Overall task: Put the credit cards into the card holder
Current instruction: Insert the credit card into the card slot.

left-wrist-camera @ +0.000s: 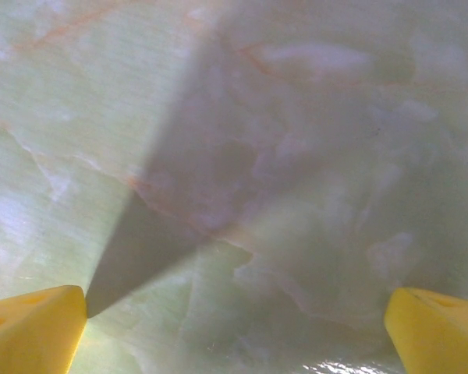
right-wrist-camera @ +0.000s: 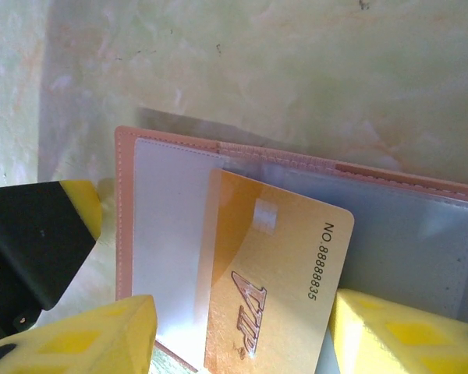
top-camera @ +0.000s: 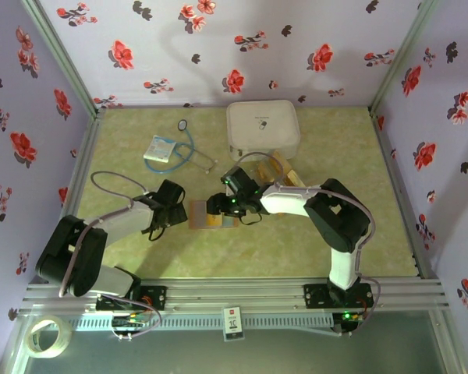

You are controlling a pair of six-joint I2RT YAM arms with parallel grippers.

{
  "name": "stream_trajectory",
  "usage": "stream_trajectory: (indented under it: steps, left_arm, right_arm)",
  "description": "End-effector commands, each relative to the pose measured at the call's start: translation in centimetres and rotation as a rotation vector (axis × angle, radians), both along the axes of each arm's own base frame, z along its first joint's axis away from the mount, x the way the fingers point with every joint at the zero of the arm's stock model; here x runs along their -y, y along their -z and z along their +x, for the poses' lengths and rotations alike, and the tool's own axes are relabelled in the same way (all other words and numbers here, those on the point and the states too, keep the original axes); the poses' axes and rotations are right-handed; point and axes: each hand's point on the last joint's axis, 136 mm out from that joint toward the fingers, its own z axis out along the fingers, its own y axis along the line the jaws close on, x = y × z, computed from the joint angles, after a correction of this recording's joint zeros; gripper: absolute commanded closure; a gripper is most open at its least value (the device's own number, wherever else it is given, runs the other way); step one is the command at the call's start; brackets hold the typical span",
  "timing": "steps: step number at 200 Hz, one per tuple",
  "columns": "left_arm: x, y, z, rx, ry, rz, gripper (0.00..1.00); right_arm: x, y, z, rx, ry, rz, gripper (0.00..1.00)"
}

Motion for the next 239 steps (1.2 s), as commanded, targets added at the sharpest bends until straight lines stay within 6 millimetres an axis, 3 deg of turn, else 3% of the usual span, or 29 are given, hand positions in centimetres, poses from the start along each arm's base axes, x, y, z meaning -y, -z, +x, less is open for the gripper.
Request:
stream_trajectory:
  steps: [1, 74, 125, 154, 175, 203, 239]
  left_arm:
    - [2.2, 0.7, 0.8, 0.005, 0.057, -0.071, 0.00]
    - [2.7, 1.2, 0.5, 0.009, 0.072, -0.084, 0.00]
    - [2.7, 1.5, 0.5, 0.014, 0.074, -0.089, 0.00]
    - [2.8, 1.7, 0.5, 0.009, 0.078, -0.085, 0.00]
    - [2.8, 1.7, 0.5, 0.009, 0.080, -0.086, 0.00]
    - [3.0, 1.6, 0.7, 0.011, 0.087, -0.088, 0.00]
    - [3.3, 1.4, 1.0, 0.016, 0.097, -0.097, 0.00]
  right_arm:
    - [-0.1, 0.9, -0.3, -0.004, -0.015, -0.049, 0.40]
    - [-1.5, -0.4, -0.4, 0.015, -0.055, -0.013, 0.39]
    - [1.4, -2.5, 0.9, 0.098, -0.031, -0.105, 0.34]
    - [2.9, -2.2, 1.1, 0.116, -0.039, -0.186, 0.37]
    - [4.0, -1.5, 1.2, 0.122, -0.052, -0.262, 0.52]
    - [4.8, -0.6, 1.3, 0.127, -0.066, -0.334, 0.84]
    - [4.5, 0.2, 1.2, 0.112, -0.078, -0.341, 0.89]
